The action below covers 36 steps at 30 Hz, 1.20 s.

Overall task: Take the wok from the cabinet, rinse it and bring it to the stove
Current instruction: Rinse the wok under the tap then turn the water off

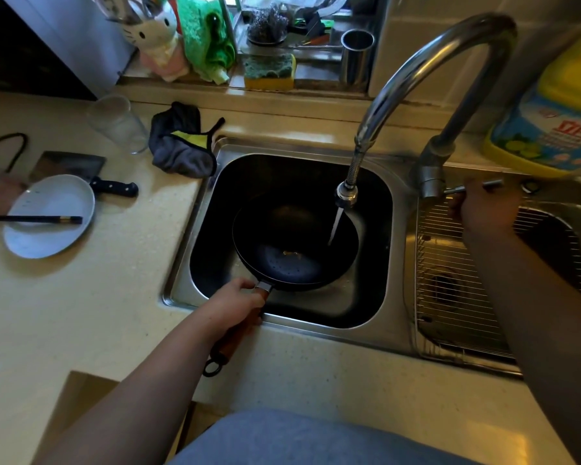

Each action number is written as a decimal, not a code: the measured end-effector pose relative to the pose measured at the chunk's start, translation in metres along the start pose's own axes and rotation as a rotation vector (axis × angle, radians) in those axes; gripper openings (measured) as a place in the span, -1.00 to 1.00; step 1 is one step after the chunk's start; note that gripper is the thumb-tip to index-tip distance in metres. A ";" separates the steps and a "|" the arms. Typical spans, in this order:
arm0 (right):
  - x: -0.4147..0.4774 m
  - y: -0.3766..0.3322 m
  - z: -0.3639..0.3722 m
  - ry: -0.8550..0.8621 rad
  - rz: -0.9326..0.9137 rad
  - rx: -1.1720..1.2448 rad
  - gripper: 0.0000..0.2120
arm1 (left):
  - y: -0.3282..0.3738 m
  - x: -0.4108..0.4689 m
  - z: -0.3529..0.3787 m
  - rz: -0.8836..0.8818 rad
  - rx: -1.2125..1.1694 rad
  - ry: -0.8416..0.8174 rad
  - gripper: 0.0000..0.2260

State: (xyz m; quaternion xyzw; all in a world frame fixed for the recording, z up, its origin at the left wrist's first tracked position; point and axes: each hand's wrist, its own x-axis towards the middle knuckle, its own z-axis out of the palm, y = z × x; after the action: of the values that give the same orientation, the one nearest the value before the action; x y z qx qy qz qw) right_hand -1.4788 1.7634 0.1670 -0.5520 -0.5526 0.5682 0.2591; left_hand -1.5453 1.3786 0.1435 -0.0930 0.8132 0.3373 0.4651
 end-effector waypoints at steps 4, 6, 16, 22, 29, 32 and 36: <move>-0.006 0.005 0.001 -0.047 0.049 -0.014 -0.93 | 0.001 0.000 0.000 -0.007 -0.016 -0.006 -0.62; -0.019 0.013 0.003 -0.100 0.090 -0.069 -0.91 | 0.003 0.001 0.001 -0.011 -0.042 0.000 -0.64; -0.234 0.067 0.025 -0.944 0.648 -0.423 -0.53 | 0.027 -0.002 0.011 0.031 -0.242 -0.196 -0.94; -0.256 0.069 0.053 -0.800 1.035 0.115 -0.89 | 0.030 0.010 0.040 -0.009 -0.255 -0.209 -0.87; -0.257 0.084 0.049 -0.635 0.978 0.100 -0.97 | 0.030 0.015 0.064 0.050 -0.189 -0.280 -0.75; -0.261 0.086 0.034 -0.652 0.937 0.076 -0.93 | 0.030 0.010 0.068 0.096 -0.096 -0.331 -0.73; -0.270 0.084 0.015 -0.707 0.781 -0.011 -0.90 | 0.031 0.002 0.070 0.102 -0.055 -0.370 -0.84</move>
State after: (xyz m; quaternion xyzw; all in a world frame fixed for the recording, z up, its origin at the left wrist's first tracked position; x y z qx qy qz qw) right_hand -1.3968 1.4921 0.1786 -0.4927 -0.3625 0.7710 -0.1772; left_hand -1.5123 1.4467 0.1329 -0.0009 0.7079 0.3938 0.5864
